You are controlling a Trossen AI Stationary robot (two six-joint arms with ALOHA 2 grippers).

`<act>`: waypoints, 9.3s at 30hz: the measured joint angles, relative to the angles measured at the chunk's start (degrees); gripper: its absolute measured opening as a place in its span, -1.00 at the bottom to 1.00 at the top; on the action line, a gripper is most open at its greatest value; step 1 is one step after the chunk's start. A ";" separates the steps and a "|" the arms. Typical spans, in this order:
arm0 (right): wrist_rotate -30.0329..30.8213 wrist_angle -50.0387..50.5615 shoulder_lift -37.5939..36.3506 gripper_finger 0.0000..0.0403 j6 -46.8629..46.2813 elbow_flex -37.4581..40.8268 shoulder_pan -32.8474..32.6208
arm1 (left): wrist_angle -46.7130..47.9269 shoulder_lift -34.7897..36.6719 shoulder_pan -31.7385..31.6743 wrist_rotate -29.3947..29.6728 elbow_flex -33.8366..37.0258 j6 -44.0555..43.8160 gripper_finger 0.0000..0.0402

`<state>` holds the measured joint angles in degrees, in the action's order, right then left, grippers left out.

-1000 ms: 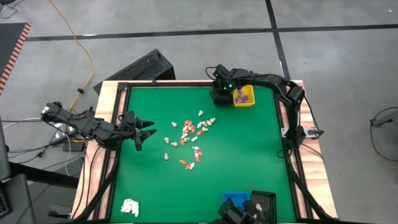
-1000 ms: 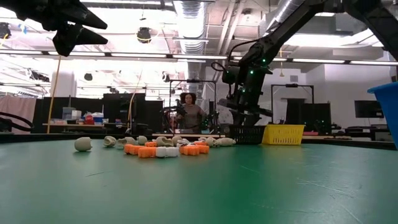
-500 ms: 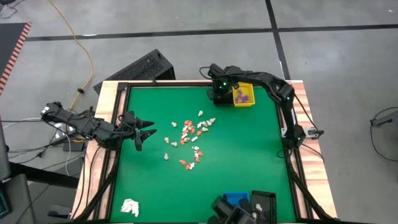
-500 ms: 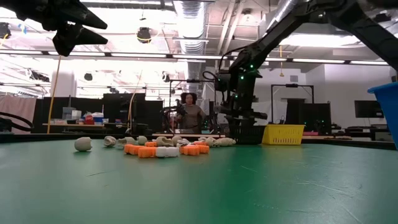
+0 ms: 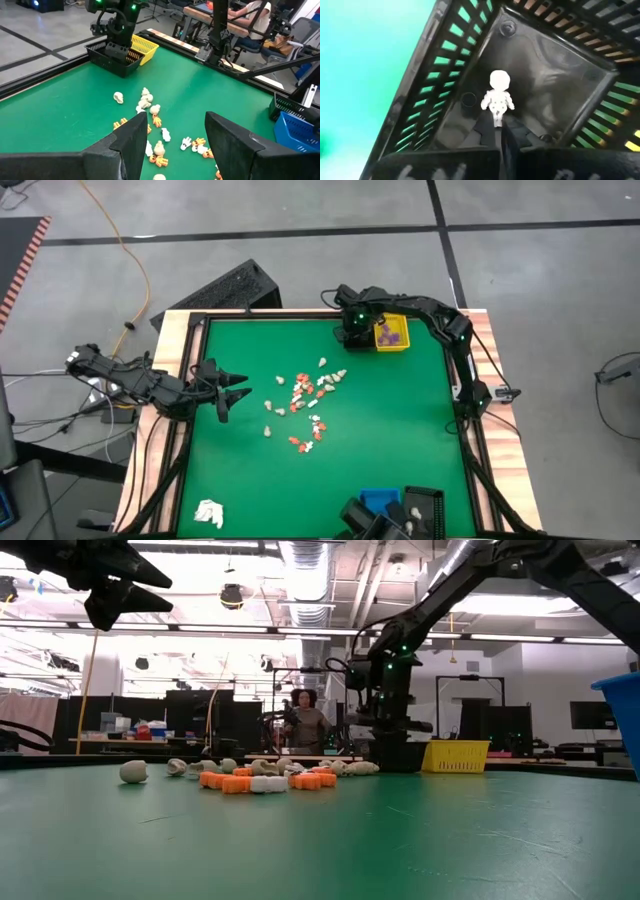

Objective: Sort Halloween decoration
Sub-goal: Put the white skeleton toy into the blue basket, then put the white skull toy into the bottom black basket

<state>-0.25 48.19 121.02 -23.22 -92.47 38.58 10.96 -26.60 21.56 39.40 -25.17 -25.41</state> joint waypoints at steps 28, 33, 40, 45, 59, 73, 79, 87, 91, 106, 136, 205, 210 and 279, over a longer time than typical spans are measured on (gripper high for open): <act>3.30 32.30 -18.72 -1.00 4.44 -7.40 -19.13 | 0.80 -0.01 0.01 0.00 0.00 -0.55 -0.06; 3.39 35.80 -29.90 -1.00 -12.66 -2.48 -36.42 | 0.80 0.01 0.01 0.00 0.00 -0.55 -0.06; 4.85 31.36 -36.68 -1.00 -49.25 3.61 -66.14 | 0.76 0.01 0.01 -0.02 0.00 -0.85 -0.06; 7.45 21.97 -33.04 -1.00 -63.69 6.22 -80.24 | 0.71 -0.01 -0.01 0.43 0.00 -1.27 -0.06; 3.02 0.74 -18.93 -1.00 -57.96 6.25 -86.93 | 0.73 -0.01 0.01 1.73 0.00 -4.59 -0.06; 2.47 1.27 -18.56 -0.42 -57.92 6.23 -86.41 | 1.38 -0.01 0.00 1.36 0.00 -4.46 -0.06; 3.38 3.67 -18.56 -0.32 -52.54 6.23 -85.24 | 1.62 -0.01 -0.01 1.36 0.00 -4.44 -0.06; 14.81 7.20 -18.56 -0.33 -25.59 6.19 -72.15 | 1.62 -0.01 -0.01 1.35 0.00 -4.44 -0.06; 16.29 5.80 -18.56 -0.32 -13.95 6.19 -63.96 | 1.62 -0.01 0.00 1.33 0.00 -4.48 -0.06; 9.44 -38.60 -28.09 -0.29 16.13 29.66 -40.87 | 1.60 -0.04 0.01 -0.57 0.00 -3.50 -0.06; 9.57 -63.33 -15.93 -0.29 14.22 43.58 -32.16 | 1.44 -1.89 0.01 0.22 -0.04 -3.72 -0.06; 5.75 -5.55 -64.95 -0.80 -72.49 44.00 -87.28 | 1.60 -2.27 0.00 0.04 0.00 -6.85 -0.06; 6.01 -8.21 -60.06 -0.80 -86.91 44.00 -95.83 | 1.60 -2.27 0.01 -0.07 0.00 -6.95 -0.06; 34.82 -57.45 -19.31 -0.26 -17.47 43.93 -34.60 | 3.77 -2.27 -0.01 0.88 0.00 -5.86 -0.06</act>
<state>34.57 -9.26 101.71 -40.68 -48.53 3.98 14.73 -28.86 21.55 40.28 -25.17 -31.27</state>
